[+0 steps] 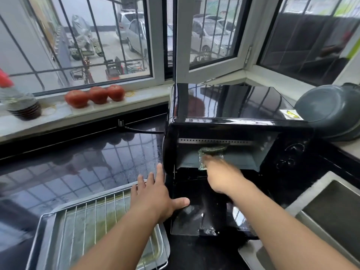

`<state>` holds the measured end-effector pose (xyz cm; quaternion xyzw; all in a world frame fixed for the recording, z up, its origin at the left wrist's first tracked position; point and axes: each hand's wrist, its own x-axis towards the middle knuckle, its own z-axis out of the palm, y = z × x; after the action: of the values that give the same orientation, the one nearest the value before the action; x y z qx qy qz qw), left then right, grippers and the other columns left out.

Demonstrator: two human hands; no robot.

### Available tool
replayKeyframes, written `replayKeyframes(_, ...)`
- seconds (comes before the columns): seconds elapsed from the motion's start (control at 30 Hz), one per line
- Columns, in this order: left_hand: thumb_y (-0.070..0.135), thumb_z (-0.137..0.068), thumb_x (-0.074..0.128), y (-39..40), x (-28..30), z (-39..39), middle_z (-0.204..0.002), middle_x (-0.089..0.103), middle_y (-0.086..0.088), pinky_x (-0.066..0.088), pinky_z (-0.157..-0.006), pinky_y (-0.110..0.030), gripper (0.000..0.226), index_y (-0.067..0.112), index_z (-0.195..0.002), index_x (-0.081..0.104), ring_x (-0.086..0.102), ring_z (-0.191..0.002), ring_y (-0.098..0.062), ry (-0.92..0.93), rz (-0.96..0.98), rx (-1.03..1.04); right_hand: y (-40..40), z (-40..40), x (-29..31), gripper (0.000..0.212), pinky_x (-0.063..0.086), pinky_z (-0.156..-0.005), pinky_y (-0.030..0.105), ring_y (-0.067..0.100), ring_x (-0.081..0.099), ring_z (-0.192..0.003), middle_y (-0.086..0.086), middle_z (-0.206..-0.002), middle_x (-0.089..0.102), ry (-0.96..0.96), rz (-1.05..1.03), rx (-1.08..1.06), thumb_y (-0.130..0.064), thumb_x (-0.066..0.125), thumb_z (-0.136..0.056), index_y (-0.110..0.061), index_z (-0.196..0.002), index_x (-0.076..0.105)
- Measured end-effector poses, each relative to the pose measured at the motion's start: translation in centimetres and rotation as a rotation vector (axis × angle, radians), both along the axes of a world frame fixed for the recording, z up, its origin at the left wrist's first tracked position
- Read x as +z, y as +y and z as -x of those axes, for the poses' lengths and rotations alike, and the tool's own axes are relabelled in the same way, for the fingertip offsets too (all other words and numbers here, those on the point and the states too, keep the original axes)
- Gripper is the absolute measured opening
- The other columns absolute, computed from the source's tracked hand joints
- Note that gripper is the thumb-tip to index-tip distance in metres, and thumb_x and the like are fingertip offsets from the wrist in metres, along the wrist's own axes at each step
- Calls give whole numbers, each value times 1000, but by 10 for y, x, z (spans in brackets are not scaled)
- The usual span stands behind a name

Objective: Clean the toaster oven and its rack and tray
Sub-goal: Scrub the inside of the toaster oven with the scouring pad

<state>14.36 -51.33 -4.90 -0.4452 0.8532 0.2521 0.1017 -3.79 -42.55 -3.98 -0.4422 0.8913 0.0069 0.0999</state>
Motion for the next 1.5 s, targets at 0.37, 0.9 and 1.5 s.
replayKeyframes(0.37, 78, -83, 61, 4, 5, -1, -173, -10, -3, -2, -128, -50, 135, 26, -149, -44, -16, -158, -33, 37, 73, -11, 31, 12, 4, 77, 42, -103, 33, 27, 49, -129, 6, -146, 48, 67, 36, -53, 2, 44, -89, -26, -157, 21)
replayKeyframes(0.9, 84, -80, 55, 5, 0, -2, -174, -5, -5, 1, -128, -52, 133, 26, -150, -42, -13, -158, -34, 22, 84, 15, 19, 32, 24, 43, 53, -90, 36, 32, 61, -113, 15, -128, 60, 56, -106, -261, 3, 53, -83, -7, -123, 60)
replayKeyframes(1.5, 86, -78, 55, 2, 0, 0, -174, -1, -6, 4, -128, -52, 134, 25, -152, -40, -11, -158, -34, -10, 87, 6, 47, 29, 11, 37, 54, -88, 35, 29, 57, -112, 15, -127, 53, 97, -43, -238, -2, 50, -87, -4, -122, 56)
